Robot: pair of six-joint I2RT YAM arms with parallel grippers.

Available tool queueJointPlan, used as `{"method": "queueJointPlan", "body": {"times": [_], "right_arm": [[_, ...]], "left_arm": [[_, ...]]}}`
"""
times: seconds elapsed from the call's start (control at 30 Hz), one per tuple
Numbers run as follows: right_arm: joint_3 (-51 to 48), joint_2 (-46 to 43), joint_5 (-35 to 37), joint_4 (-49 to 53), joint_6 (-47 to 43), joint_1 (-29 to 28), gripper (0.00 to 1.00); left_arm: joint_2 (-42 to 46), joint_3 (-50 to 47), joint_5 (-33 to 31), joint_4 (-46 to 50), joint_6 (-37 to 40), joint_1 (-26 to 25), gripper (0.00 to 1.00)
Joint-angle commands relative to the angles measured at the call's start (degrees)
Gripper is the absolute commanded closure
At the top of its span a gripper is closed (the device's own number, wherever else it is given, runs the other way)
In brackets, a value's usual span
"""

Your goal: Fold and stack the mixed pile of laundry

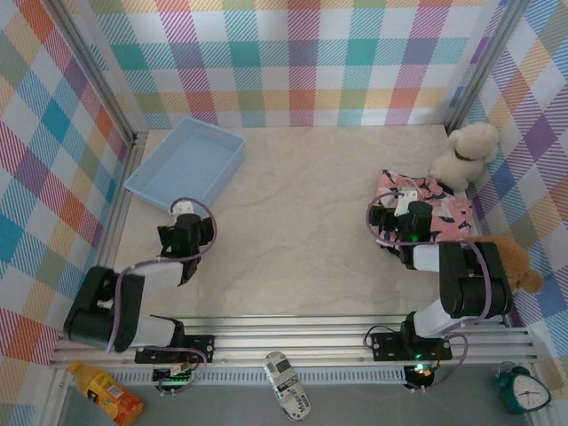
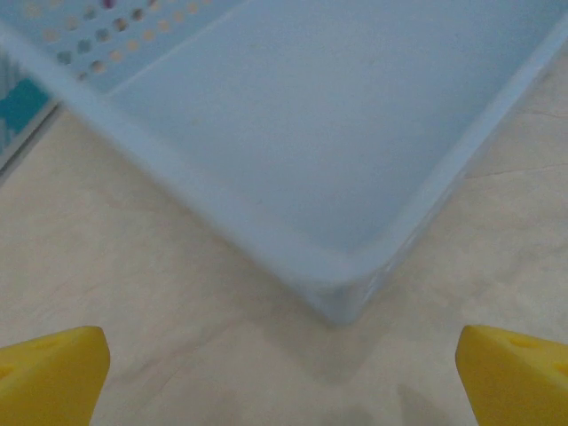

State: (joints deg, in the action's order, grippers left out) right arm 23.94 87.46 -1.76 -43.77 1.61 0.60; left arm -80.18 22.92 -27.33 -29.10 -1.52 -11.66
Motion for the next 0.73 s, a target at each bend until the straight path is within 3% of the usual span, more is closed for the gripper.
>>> {"method": "queueJointPlan", "body": {"times": [0.0,0.03,0.07,0.2,0.27,0.3,0.7], "right_arm": [[-0.17,0.45,-1.05,-3.17,-0.99,-0.35,0.00],[-0.14,0.49,-1.01,-3.17,-0.95,-0.34,0.01],[-0.13,0.45,-1.05,-3.12,-0.99,-0.35,0.00],[-0.09,0.52,-1.12,-3.17,-1.00,-0.36,0.00],[-0.16,0.51,-0.99,-3.12,-0.98,-0.36,0.01],[-0.14,0.52,-1.05,-3.16,-0.95,-0.34,0.01],[-0.13,0.47,-0.88,-3.24,-1.22,-0.51,0.01]], "left_arm": [[-5.46,3.76,5.94,-10.47,5.14,1.13,0.00],[-7.87,3.57,6.58,-13.59,4.97,1.84,0.00],[-7.29,5.14,9.29,-8.31,3.81,3.07,0.00],[-7.46,2.37,13.75,-13.59,2.53,5.37,0.00],[-10.43,-0.26,12.71,-21.60,1.94,5.95,0.00],[-8.91,0.59,13.17,-16.82,1.53,5.95,0.00],[-9.31,0.72,13.25,-17.96,1.70,6.04,0.00]]}}
